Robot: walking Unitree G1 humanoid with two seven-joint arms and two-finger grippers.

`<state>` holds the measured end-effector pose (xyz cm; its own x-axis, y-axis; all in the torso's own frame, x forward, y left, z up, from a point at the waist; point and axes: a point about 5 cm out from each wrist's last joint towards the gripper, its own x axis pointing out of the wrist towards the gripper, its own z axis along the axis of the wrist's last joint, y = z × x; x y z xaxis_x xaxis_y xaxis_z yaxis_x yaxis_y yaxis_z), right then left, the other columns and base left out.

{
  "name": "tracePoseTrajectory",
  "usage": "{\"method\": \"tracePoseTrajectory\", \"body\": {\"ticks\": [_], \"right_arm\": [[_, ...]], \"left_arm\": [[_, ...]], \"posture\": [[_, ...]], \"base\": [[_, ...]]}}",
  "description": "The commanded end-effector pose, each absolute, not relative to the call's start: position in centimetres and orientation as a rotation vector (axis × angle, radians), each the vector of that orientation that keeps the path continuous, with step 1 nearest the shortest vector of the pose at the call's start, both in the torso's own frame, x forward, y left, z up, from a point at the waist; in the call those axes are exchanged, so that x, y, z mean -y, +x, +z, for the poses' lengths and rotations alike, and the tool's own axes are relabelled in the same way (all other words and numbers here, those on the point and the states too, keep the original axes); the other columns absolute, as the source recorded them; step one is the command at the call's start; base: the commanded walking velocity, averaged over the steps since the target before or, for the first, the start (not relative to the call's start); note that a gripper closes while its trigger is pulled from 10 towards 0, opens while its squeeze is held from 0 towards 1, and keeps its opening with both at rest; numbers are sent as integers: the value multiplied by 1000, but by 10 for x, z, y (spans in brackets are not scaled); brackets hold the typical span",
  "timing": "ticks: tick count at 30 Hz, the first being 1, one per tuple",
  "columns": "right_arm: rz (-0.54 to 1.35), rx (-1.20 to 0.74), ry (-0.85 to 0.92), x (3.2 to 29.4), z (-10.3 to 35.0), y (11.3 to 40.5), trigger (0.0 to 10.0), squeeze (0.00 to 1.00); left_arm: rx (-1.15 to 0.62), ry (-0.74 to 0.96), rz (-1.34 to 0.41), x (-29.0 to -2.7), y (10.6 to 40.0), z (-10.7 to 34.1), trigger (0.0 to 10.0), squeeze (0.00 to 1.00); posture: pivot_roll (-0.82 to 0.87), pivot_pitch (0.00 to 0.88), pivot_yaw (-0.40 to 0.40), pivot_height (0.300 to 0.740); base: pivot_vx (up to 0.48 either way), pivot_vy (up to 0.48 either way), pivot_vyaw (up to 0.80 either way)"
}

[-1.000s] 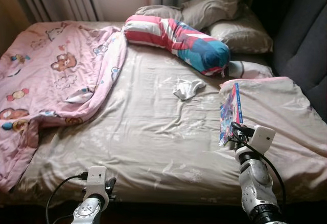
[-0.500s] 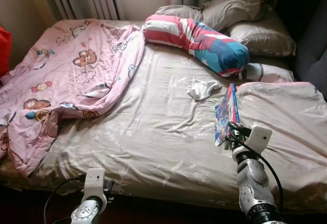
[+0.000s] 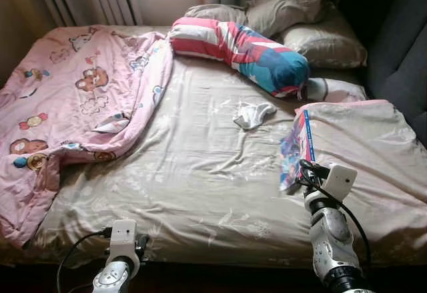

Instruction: Clean up the room

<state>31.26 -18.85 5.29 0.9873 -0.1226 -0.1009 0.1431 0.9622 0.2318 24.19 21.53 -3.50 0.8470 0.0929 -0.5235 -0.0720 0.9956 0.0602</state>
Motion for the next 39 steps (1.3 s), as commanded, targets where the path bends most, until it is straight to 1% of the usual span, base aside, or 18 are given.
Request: {"method": "tracePoseTrajectory", "body": {"ticks": [1,13,22,25,36,39], "right_arm": [[-124,-49,238,186,60,316,10000,0],[-115,-51,235,183,60,316,10000,0],[-105,-62,235,181,60,318,10000,0],[-102,-44,247,179,61,318,10000,0],[-107,-46,251,179,61,318,10000,0],[-107,-50,254,179,61,318,10000,0]], "left_arm": [[-584,36,91,-216,235,-40,10000,0],[-589,33,89,-215,234,-41,10000,0],[-585,38,84,-214,235,-41,10000,0],[-585,39,87,-215,235,-41,10000,0],[-581,38,91,-215,235,-40,10000,0],[-580,39,92,-215,235,-40,10000,0]], "posture": [[-54,130,8,740],[-55,137,5,740],[-53,135,4,740],[-54,134,5,740],[-51,134,4,740],[-51,135,4,740]], "base": [[0,0,0],[0,0,0],[245,0,0],[250,0,-558],[259,0,0],[0,0,0]]}}
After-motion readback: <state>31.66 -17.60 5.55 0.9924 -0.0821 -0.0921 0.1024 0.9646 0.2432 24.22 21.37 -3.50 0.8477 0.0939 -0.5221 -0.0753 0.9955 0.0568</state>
